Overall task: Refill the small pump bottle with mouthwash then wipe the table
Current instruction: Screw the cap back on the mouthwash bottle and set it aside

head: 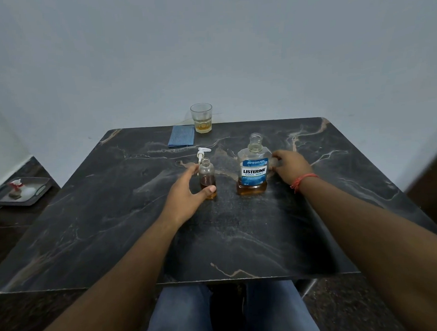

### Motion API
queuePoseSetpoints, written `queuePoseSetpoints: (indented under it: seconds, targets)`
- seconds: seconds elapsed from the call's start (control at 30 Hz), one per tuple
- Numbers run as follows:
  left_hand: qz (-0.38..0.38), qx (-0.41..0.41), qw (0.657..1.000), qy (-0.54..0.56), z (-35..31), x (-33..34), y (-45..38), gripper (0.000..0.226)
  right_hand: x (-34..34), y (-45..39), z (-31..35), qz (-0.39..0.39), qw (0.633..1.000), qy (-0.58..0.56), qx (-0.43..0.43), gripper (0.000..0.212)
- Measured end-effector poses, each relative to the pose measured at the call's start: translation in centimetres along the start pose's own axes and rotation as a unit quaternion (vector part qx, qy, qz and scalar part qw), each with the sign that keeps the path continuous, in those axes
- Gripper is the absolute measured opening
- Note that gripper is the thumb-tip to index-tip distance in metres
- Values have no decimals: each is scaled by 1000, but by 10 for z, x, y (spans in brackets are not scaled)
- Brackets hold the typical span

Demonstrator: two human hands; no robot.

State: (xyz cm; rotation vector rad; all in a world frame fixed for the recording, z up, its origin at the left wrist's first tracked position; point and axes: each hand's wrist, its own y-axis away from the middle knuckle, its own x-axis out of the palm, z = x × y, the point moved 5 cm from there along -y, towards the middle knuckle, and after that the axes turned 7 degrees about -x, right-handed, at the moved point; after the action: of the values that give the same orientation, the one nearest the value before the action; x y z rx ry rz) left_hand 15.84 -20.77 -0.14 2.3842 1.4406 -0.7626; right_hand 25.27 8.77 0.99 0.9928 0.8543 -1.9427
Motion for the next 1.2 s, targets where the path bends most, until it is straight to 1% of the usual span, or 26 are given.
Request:
queuePoseSetpoints:
  seconds: [0.17,0.33,0.6,0.73,0.83,0.93,1.03,1.1,1.2]
  targets:
    - [-1,-2,1000,2,-1,-1,3,77,-2,4,-2,-11,1000,-8,12,19]
    - [-4,-1,1000,11,-4,-2,7,75,-10,18,-8,-39,997,-59,39,23]
    - [-11,-4,999,32,-9,-6,15,70,-23,49,-6,-81,990,-110,27,26]
    - [-34,-6,998,47,-13,-13,19,70,-33,62,2,-109,982,-156,15,31]
    - [-51,1,997,58,-19,-17,22,68,-43,70,14,-132,973,-188,-3,30]
    - [-95,27,993,71,-28,-22,30,61,-54,75,27,-152,963,-223,-17,29]
    - [-131,92,986,38,-49,-22,38,50,-64,74,40,-161,957,-240,-29,30]
    - [-124,137,983,13,-68,-16,42,49,-71,71,51,-165,956,-238,-42,30]
    - [-90,157,983,3,-90,-3,38,53,-83,65,67,-163,959,-225,-59,30]
